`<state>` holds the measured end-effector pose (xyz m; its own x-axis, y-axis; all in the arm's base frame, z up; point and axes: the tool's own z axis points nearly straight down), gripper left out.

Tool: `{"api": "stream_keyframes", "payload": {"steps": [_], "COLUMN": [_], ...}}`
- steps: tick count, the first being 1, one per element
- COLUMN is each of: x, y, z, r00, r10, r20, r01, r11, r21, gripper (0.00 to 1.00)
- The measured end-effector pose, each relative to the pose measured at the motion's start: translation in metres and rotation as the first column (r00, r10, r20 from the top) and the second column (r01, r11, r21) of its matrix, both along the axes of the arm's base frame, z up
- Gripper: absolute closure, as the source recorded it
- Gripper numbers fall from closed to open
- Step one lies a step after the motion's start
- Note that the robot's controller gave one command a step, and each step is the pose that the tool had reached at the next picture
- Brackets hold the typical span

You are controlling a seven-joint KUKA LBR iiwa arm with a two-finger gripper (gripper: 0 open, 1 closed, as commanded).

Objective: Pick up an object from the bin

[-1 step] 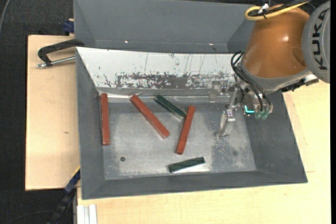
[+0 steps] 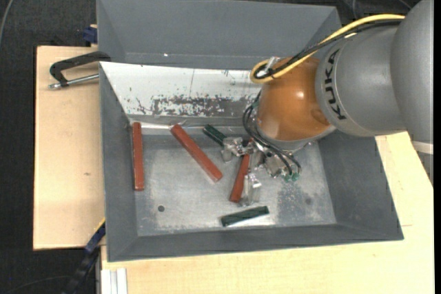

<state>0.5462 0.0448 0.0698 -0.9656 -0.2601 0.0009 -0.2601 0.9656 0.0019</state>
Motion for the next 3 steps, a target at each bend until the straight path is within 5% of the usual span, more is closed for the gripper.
{"api": "stream_keyframes", "payload": {"steps": [1, 2, 3], "x": [-0.002, -0.018, -0.018], "y": [0.029, -0.036, -0.033], "z": [0.001, 0.001, 0.001], "r00": [0.965, 0.956, 0.955], "r10": [0.261, 0.294, 0.298], "r20": [0.006, 0.001, 0.003], "r01": [-0.261, -0.294, -0.298], "r11": [0.965, 0.956, 0.955], "r21": [0.000, -0.003, -0.001], "gripper": [0.00, 0.00, 1.00]}}
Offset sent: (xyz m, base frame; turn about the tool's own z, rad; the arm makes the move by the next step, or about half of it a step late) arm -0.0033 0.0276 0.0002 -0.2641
